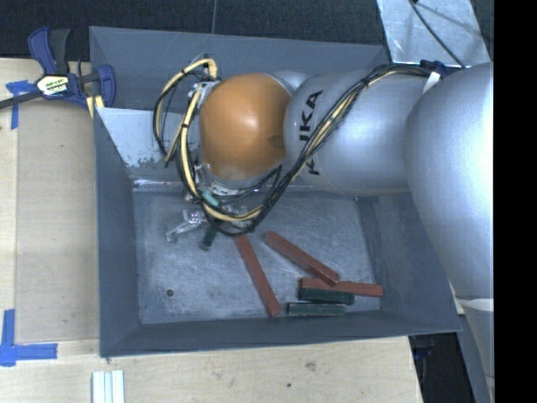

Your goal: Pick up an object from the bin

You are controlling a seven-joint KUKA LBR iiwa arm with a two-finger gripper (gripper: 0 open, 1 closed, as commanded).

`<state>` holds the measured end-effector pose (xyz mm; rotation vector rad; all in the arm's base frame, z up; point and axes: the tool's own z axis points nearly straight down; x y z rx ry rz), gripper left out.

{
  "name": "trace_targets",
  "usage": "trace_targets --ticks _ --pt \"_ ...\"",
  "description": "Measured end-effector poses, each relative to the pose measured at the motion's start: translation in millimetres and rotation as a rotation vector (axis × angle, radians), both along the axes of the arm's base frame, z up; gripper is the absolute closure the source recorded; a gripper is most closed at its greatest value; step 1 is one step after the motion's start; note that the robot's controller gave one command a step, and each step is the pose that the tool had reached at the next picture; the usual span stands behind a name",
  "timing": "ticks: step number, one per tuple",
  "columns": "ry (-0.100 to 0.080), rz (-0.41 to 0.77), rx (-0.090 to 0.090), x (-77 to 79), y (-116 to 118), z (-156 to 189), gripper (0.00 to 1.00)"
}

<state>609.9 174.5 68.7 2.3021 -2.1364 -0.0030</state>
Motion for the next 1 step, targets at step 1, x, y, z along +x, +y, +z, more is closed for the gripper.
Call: trace_targets --ticks 1 --pt "-0.003 -0.008 0.001 -3.1 -39.9 1.7 0.0"
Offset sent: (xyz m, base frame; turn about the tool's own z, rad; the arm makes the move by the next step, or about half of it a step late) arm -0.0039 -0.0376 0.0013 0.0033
